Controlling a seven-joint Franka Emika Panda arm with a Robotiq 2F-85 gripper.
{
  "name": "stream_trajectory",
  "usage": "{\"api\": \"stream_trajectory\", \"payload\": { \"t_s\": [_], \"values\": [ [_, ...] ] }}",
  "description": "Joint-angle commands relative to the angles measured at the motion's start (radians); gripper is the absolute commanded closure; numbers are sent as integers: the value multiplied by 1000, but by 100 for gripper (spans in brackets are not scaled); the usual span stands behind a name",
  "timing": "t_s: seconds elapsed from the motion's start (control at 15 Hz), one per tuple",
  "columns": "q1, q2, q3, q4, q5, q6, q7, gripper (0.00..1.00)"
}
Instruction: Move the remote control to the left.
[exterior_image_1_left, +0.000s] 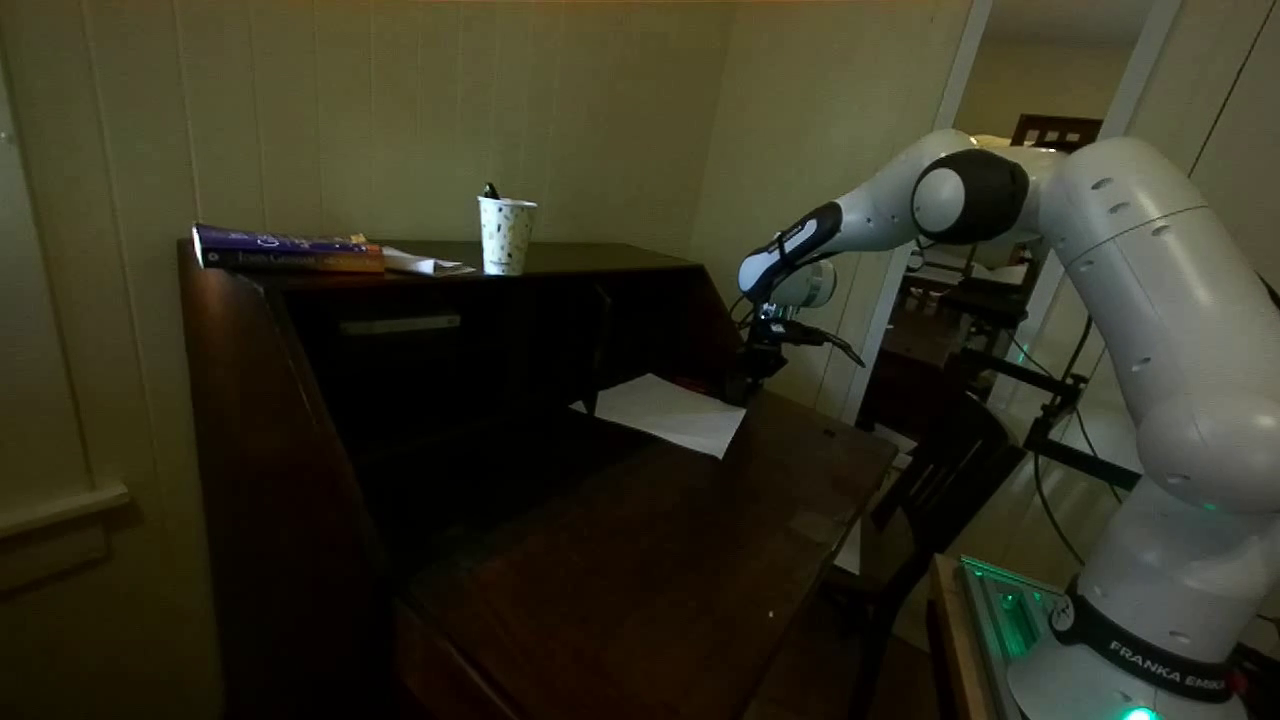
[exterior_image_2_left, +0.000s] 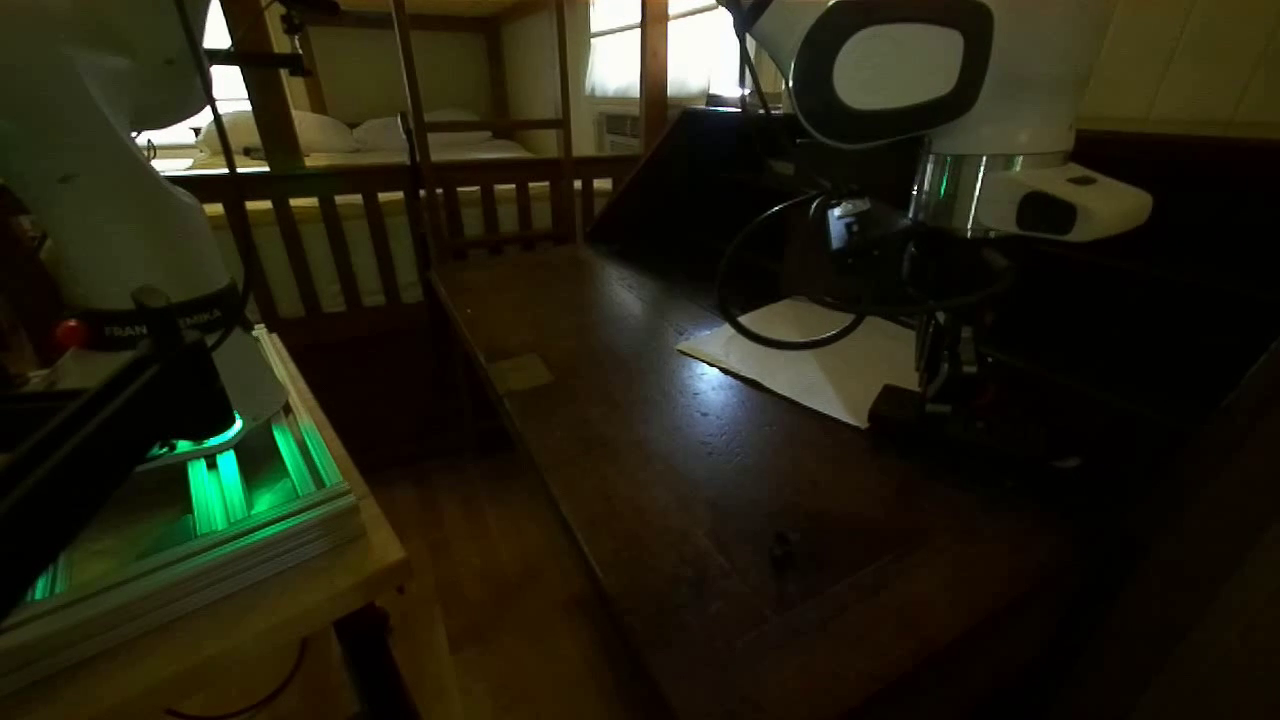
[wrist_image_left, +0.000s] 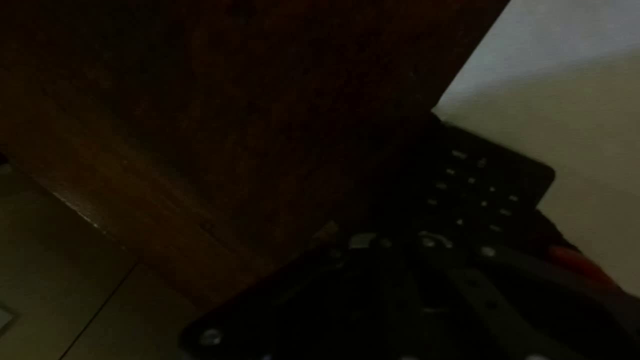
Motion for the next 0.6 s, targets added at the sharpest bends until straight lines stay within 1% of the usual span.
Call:
{"api": "stream_trajectory", "payload": {
  "t_s": [0.0, 0.13, 0.27, 0.53],
  "values": [
    [7, -57, -11, -46, 11, 48, 46, 67],
    [13, -87, -26, -52, 8, 57, 87, 54],
    [21, -125, -38, -60, 14, 23, 151, 40],
    [35, -129, -41, -56, 53, -19, 315, 12]
  ]
}}
